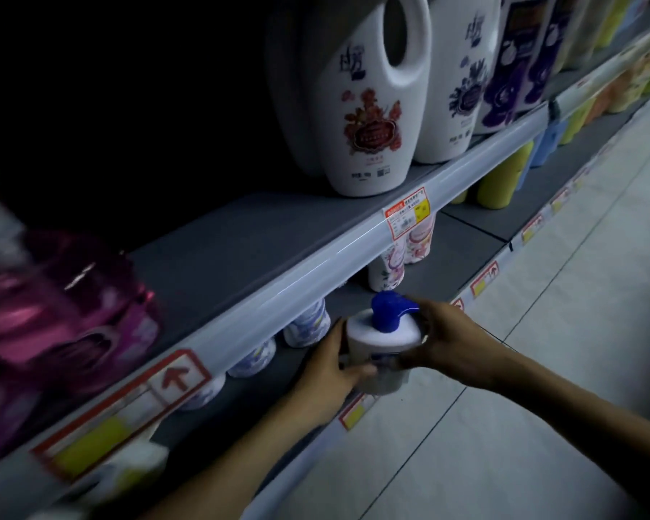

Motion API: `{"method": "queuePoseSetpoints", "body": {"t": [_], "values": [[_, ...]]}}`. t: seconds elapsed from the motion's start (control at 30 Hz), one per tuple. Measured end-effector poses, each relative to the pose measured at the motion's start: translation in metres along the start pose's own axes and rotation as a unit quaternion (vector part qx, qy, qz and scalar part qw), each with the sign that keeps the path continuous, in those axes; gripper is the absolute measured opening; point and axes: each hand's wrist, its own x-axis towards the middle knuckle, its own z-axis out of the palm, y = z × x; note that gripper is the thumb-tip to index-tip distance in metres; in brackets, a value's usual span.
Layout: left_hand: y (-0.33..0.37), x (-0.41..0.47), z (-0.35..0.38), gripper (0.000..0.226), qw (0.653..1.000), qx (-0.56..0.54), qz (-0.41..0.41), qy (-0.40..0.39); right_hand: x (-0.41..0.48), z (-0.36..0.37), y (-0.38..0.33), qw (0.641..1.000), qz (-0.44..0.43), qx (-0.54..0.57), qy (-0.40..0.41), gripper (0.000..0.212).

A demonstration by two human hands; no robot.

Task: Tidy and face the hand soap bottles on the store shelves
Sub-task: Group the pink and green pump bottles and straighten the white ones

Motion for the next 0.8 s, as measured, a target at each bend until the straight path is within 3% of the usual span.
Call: {"method": "queuePoseSetpoints", "body": {"t": [0.17, 0.3, 0.5, 0.63, 0.8], "values": [[0.044, -0.101, -0.031, 0.059, 0.999, -0.041, 0.009, -0.025, -0.060, -0.015, -0.092, 0.995, -0.032, 0.053, -0.076, 0.053], [0.080, -0.175, -0.050, 0.062, 0.998, -0.055, 0.034, -0.021, -0.104, -0.017, -0.174, 0.989, -0.077, 0.088, -0.089, 0.049], [0.145, -0.257, -0.092, 0.079, 0.979, -0.061, 0.147, 0.128, -0.144, 0.000, -0.289, 0.968, -0.185, 0.168, -0.019, 0.050], [0.191, -0.294, -0.132, 0.072, 0.945, -0.060, 0.229, 0.224, -0.159, 0.022, -0.357, 0.941, -0.302, 0.146, 0.036, 0.052], [0.242, -0.346, -0.179, 0.053, 0.907, 0.038, 0.279, 0.314, -0.165, 0.048, -0.413, 0.904, -0.410, 0.116, 0.018, 0.069]]}}
